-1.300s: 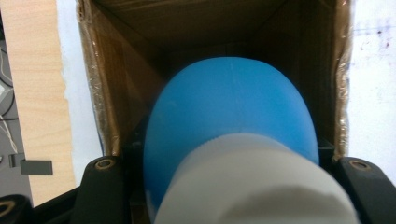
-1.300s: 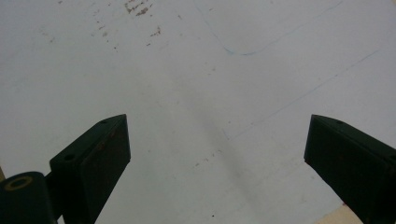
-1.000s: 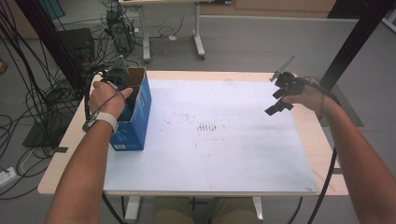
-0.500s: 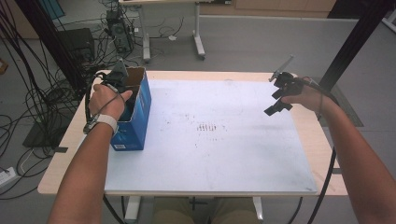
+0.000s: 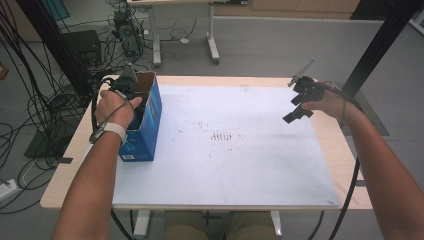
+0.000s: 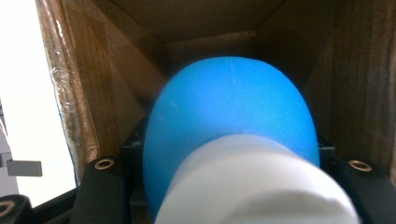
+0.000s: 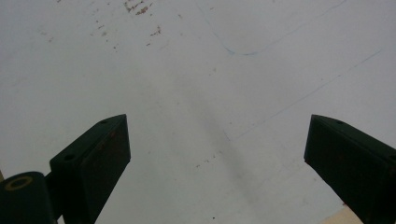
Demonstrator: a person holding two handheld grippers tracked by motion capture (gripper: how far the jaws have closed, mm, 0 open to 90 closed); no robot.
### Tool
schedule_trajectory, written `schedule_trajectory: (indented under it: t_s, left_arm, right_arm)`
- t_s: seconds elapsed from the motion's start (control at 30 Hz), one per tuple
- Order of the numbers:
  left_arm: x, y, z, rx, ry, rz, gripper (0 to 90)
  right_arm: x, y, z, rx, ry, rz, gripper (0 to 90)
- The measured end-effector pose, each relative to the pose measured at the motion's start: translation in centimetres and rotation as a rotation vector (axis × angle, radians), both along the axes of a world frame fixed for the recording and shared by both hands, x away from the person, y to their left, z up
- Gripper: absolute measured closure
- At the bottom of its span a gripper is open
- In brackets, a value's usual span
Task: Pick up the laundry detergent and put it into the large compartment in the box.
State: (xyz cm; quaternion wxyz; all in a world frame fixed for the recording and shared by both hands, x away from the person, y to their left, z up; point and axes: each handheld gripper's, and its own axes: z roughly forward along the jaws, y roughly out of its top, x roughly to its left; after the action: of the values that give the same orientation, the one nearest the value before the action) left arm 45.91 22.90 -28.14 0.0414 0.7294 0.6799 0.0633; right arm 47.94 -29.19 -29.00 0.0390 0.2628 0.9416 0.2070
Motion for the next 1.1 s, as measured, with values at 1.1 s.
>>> schedule_trajectory:
  t_s: [1.1]
  left_arm:
    - [0.02, -0.06, -0.01, 0.002, 0.006, 0.005, 39.0]
  right_arm:
    - [-0.06, -0.09, 0.12, 0.001, -0.002, -0.004, 7.2]
